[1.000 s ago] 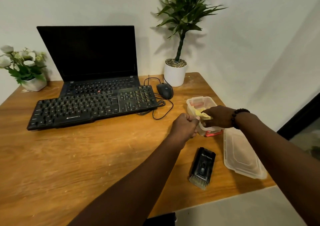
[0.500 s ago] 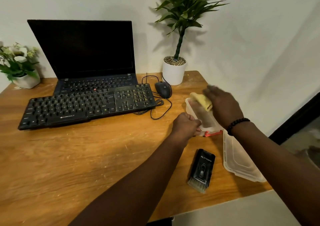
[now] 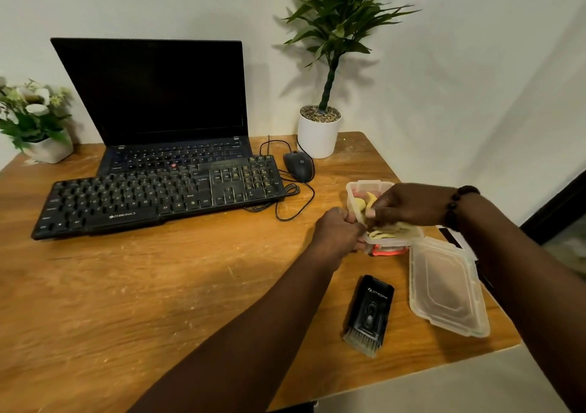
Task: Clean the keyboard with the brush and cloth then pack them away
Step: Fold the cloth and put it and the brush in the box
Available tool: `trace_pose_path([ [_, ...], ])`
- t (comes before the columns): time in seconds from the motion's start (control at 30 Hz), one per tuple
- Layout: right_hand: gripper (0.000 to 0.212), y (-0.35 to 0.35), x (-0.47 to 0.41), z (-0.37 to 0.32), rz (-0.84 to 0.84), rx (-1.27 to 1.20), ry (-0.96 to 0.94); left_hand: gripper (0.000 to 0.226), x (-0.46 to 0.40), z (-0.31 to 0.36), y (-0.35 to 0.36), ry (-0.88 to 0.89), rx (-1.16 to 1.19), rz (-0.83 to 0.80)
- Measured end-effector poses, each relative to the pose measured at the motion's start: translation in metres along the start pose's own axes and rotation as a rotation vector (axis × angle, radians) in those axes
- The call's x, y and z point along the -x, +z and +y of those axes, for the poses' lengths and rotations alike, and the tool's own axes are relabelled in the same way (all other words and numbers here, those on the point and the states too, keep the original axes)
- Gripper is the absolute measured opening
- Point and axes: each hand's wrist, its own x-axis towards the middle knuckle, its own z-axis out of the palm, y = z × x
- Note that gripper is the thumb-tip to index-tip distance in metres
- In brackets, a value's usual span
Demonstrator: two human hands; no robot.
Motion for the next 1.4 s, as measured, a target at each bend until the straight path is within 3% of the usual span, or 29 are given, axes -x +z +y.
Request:
trace_pose_path([
  [0.1, 0.047, 0.019, -0.004, -0.004, -0.069, 0.135, 0.069, 0.014, 0.000, 0.000, 0.000, -0.008, -0.022, 0.011],
  [0.2, 0.046, 0.024, 0.004, 0.002, -0.008, -0.051, 0.088, 0.016, -0.001, -0.001, -0.002, -0.015, -0.029, 0.037],
  [0.27, 0.035, 0.024, 0.003, 0.010, 0.142, -0.199, 0.085, 0.014, -0.002, -0.001, -0.001, -0.020, -0.021, 0.030],
  [0.33, 0.025, 0.028, -0.009, 0.017, 0.371, -0.080, 0.125, 0.014, -0.002, -0.002, 0.001, -0.018, -0.015, 0.023],
  [0.37, 0.028, 0.031, -0.016, 0.019, 0.398, 0.021, 0.154, 0.015, -0.002, -0.003, 0.002, -0.016, -0.015, 0.024],
  [0.47, 0.039, 0.042, -0.037, 0.025, 0.228, 0.299, 0.204, 0.015, -0.003, -0.003, 0.003, -0.019, -0.029, 0.029],
  [0.6, 0.046, 0.039, -0.047, 0.017, 0.175, 0.378, 0.249, 0.016, -0.003, 0.000, 0.002, -0.028, -0.042, 0.030],
  [0.67, 0.043, 0.037, -0.044, 0.013, 0.297, 0.335, 0.252, 0.016, -0.003, 0.000, 0.001, -0.036, -0.040, 0.033],
  [0.77, 0.019, 0.037, -0.019, 0.002, 0.700, 0.094, 0.233, 0.010, 0.000, -0.004, -0.002, -0.027, -0.032, 0.049],
  [0.83, 0.010, 0.047, 0.010, -0.017, 0.875, -0.082, 0.280, 0.009, 0.005, -0.009, -0.005, -0.019, -0.022, 0.059],
  [0.9, 0.016, 0.069, 0.037, -0.039, 0.844, -0.109, 0.380, 0.013, 0.010, -0.017, -0.006, -0.014, -0.009, 0.039],
  [1.0, 0.030, 0.111, 0.054, -0.059, 0.559, -0.024, 0.473, 0.013, 0.019, -0.024, -0.010, -0.013, -0.110, 0.048],
  [1.1, 0.060, 0.138, 0.053, -0.067, 0.351, -0.030, 0.571, 0.014, 0.033, -0.027, -0.017, -0.032, -0.180, 0.056],
  [1.23, 0.082, 0.151, 0.054, -0.071, 0.396, -0.244, 0.624, 0.019, 0.048, -0.032, -0.028, 0.016, -0.366, -0.016],
  [1.4, 0.064, 0.163, 0.057, -0.066, 0.521, -0.523, 0.559, 0.022, 0.065, -0.031, -0.032, -0.001, -0.446, -0.191],
])
